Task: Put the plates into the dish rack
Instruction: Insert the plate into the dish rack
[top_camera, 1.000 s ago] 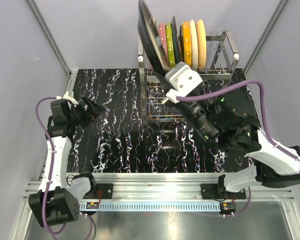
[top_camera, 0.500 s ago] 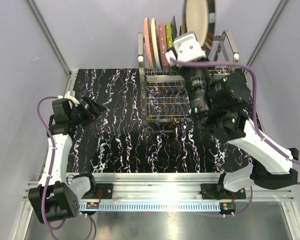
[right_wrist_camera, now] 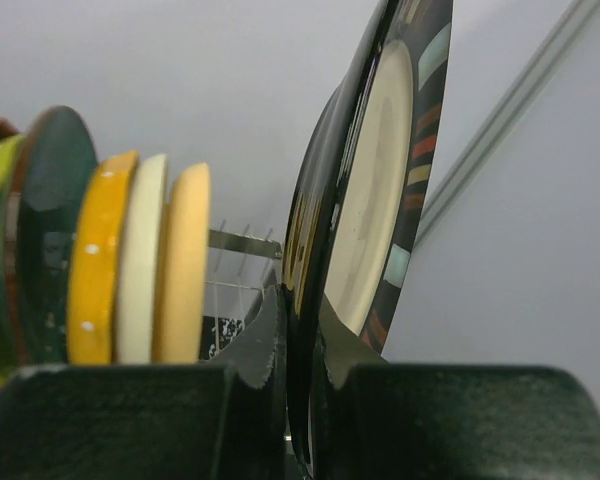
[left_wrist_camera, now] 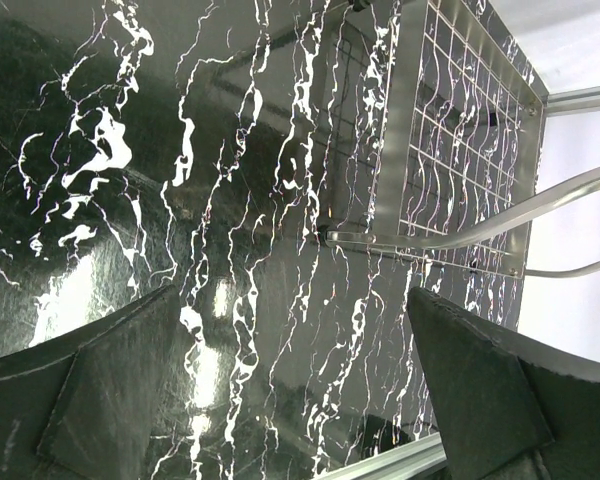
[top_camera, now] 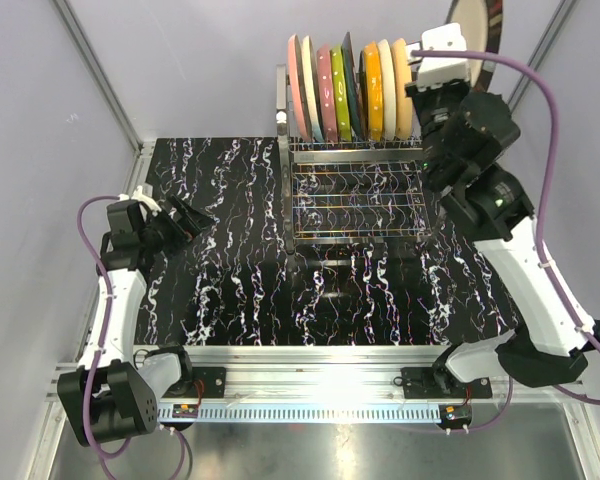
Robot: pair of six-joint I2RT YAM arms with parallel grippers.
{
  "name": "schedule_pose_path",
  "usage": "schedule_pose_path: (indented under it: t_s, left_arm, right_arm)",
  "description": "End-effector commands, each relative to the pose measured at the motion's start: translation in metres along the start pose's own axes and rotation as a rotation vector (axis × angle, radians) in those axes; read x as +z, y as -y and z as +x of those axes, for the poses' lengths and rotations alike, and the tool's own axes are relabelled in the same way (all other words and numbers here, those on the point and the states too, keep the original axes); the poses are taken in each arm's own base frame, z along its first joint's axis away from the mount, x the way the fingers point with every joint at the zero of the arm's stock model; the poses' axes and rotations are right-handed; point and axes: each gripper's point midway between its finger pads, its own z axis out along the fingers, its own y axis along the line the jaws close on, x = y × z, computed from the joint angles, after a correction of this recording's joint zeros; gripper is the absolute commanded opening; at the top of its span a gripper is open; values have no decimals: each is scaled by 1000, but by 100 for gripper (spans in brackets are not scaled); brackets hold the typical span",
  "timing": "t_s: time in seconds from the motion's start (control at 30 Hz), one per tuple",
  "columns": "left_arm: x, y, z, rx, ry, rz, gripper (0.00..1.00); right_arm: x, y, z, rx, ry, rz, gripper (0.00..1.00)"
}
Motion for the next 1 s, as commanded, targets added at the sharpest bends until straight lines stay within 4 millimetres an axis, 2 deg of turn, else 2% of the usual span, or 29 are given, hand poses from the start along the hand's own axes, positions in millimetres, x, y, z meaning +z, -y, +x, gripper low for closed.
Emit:
schedule_pose_path:
  t_s: [0.0, 0.03, 0.07, 0.13, 0.17, 0.27, 0.4, 0.5, 0.53, 0.63, 0.9, 0.97]
  left_arm:
    - [4, 3, -4, 37, 17, 42, 99]
    - [6, 1, -3, 35, 12, 37, 99]
    - [7, 0, -2, 35, 9, 32, 99]
    - [8, -2, -2, 43, 6, 27, 99]
    - [8, -2, -3, 50, 11, 20, 99]
    - [9, -6, -2, 76, 18, -2, 99]
    - [18, -16, 7, 96, 5, -27, 99]
    - [24, -20, 12, 112, -18, -30, 99]
    - [26, -17, 14, 115, -31, -15, 99]
    - [28, -9, 18, 135, -43, 31, 99]
    - [32, -12, 26, 136, -75, 31, 99]
    - [33, -11, 27, 139, -80, 34, 99]
  right_arm:
    - [-2, 39, -26, 143, 88, 3, 0]
    - [7, 33, -19, 133, 68, -2, 0]
    - [13, 45, -15, 141, 61, 25, 0]
    - [23, 50, -4, 132, 29, 39, 0]
    - [26, 67, -2, 155, 31, 72, 0]
    - [33, 93, 8, 162, 4, 126, 0]
    - [34, 105, 19, 148, -16, 137, 0]
    - [30, 101, 11, 203, 35, 85, 0]
    - [27, 92, 5, 220, 68, 25, 0]
    - [22, 83, -13, 250, 141, -51, 0]
    - [8, 78, -45, 272, 291, -136, 0]
    - [6, 72, -48, 274, 311, -170, 0]
